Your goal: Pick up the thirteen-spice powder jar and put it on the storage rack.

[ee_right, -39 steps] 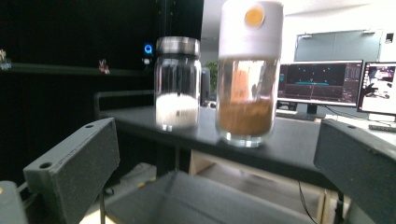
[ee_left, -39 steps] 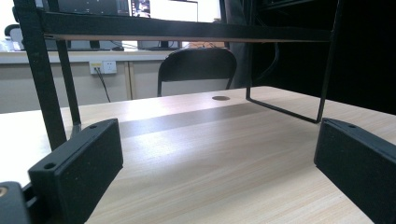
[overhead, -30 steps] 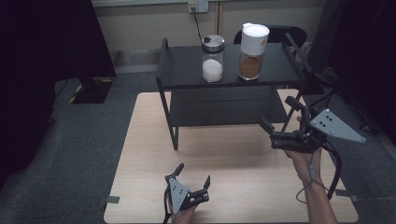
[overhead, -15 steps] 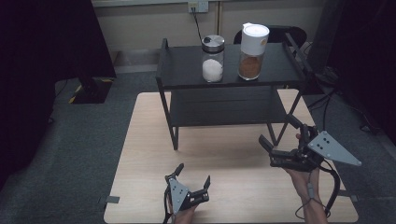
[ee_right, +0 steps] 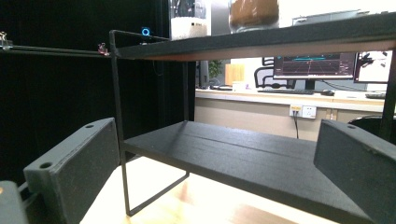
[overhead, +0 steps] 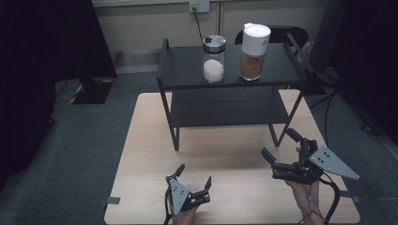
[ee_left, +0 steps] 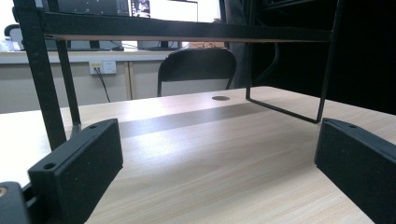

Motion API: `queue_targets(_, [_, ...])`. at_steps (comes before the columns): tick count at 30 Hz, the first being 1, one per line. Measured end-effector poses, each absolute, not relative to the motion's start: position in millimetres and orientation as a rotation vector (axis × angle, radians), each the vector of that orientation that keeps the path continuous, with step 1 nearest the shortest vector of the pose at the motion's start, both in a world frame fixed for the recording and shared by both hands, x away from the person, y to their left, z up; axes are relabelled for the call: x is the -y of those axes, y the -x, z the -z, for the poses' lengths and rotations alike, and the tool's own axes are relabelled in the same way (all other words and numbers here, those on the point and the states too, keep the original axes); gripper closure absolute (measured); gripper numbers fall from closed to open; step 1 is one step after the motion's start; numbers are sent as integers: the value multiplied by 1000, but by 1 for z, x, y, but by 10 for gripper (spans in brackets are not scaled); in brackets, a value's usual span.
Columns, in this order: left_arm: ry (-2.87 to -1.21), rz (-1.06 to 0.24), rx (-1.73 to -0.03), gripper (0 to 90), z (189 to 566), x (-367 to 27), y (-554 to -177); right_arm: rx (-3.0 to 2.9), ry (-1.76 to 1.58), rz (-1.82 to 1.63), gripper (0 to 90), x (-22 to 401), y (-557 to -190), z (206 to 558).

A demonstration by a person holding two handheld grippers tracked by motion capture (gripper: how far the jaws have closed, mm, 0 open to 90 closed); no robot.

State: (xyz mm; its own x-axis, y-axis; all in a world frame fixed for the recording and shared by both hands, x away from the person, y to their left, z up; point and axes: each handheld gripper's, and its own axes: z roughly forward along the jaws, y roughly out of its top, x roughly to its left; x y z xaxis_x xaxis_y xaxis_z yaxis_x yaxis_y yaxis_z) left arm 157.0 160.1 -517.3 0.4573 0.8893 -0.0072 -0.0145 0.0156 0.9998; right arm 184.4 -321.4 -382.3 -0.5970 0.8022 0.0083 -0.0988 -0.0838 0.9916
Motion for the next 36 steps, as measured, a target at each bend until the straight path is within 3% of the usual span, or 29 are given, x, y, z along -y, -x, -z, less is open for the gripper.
queue_targets(36, [-1376, -853, -846, 5, 517, -160, -157, -1558, -849, -1672, 0, 313, -164, 446])
